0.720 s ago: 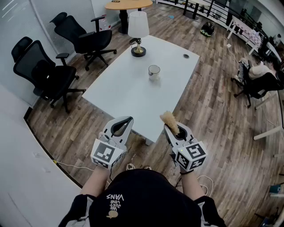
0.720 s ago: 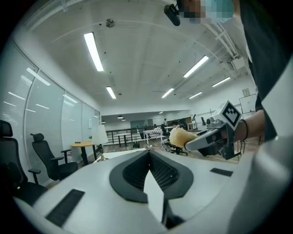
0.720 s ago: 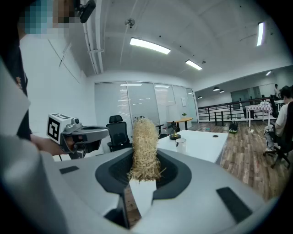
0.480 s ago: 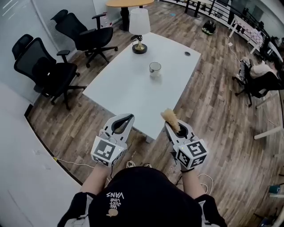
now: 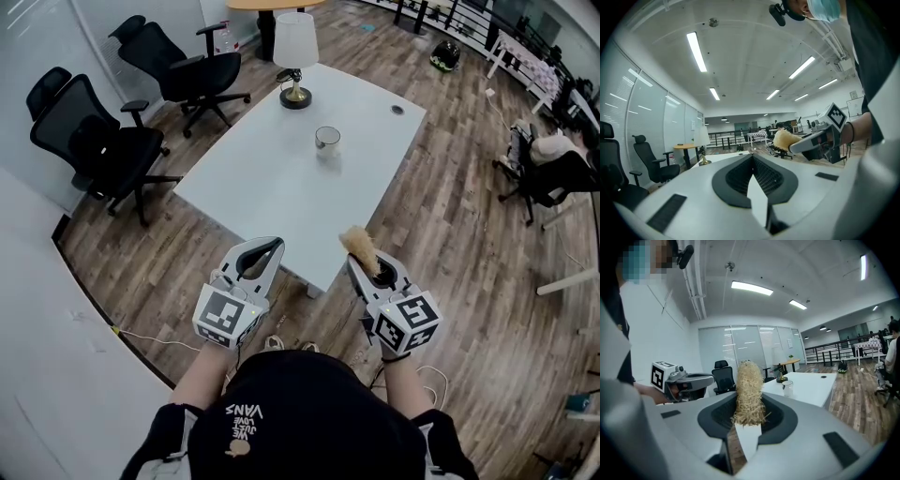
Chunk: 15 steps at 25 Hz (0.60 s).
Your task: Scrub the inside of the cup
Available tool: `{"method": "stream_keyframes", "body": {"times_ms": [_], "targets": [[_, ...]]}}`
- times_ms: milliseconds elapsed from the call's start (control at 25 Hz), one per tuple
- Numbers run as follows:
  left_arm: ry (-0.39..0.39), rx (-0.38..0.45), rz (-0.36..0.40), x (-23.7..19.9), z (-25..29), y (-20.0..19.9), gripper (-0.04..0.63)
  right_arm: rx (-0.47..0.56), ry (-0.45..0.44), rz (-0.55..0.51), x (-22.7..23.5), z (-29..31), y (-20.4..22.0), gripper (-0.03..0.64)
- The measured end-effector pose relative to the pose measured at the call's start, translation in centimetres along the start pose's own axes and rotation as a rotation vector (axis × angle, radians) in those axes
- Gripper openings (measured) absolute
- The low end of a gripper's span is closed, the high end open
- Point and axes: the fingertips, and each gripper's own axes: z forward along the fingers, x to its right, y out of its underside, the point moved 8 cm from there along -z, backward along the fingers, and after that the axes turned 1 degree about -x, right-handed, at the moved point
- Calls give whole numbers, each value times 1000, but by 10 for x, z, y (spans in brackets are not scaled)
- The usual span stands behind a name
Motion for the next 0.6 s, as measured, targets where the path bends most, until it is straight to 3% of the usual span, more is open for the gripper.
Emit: {"method": "stream_keyframes", "body": {"times_ms": [360, 600], "targets": [[-15, 12, -32, -11, 12, 13, 11, 0, -6, 18, 9, 5, 9, 100], [33, 18, -47, -47, 27, 20, 11, 10, 47, 26, 10, 36, 1, 100]]}}
